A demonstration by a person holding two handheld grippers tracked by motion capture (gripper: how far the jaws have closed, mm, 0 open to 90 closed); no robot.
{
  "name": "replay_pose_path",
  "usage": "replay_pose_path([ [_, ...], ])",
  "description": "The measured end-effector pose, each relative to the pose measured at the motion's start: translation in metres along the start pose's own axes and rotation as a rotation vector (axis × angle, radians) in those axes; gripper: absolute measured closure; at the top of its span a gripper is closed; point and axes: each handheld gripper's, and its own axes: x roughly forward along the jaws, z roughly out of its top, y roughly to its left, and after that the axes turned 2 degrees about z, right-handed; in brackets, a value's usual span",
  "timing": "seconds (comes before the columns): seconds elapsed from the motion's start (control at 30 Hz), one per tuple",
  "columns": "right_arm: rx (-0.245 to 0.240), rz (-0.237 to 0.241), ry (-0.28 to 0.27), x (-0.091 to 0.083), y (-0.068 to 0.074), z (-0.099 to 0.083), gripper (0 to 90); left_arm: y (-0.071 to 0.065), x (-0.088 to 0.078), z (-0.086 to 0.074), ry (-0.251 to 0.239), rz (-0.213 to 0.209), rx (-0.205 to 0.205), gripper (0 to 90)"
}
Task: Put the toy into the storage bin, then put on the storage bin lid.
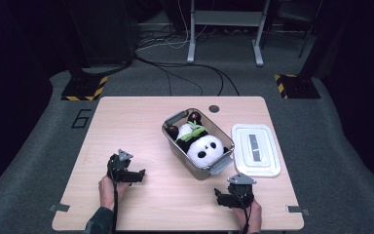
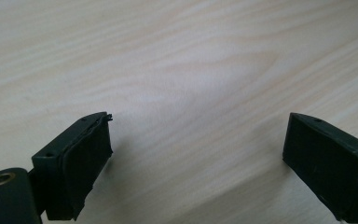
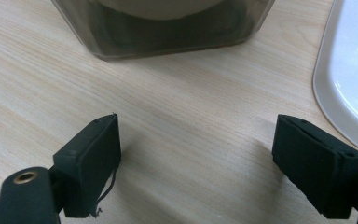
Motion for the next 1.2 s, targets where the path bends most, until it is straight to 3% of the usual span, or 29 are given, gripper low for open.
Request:
replay_pose_path([
  [0.3, 0.001, -0.007, -0.003, 0.0003, 0.0003, 0.0, 14.9, 0.0007, 0.0018, -0.0057, -0.056, -0.009, 0.002, 5.0],
  [1.0, -0.003, 0.004, 0.002, -0.0001, -0.0009, 0.0, 14.5, -0.0007, 0.0023, -0.0056, -0.057, 0.006, -0.01, 4.2],
  [1.07, 0.011, -0.013, 0.001, -0.0001, -0.0018, 0.0, 14.4, -0.0007, 0.0024, -0.0056, -0.058, 0.005, -0.012, 4.2],
  [1.2, 0.083, 0.002, -0.019, -0.0023, -0.0074, -0.0012, 10.7, 0.0005, 0.0013, -0.0058, -0.049, 0.013, -0.021, 4.2],
])
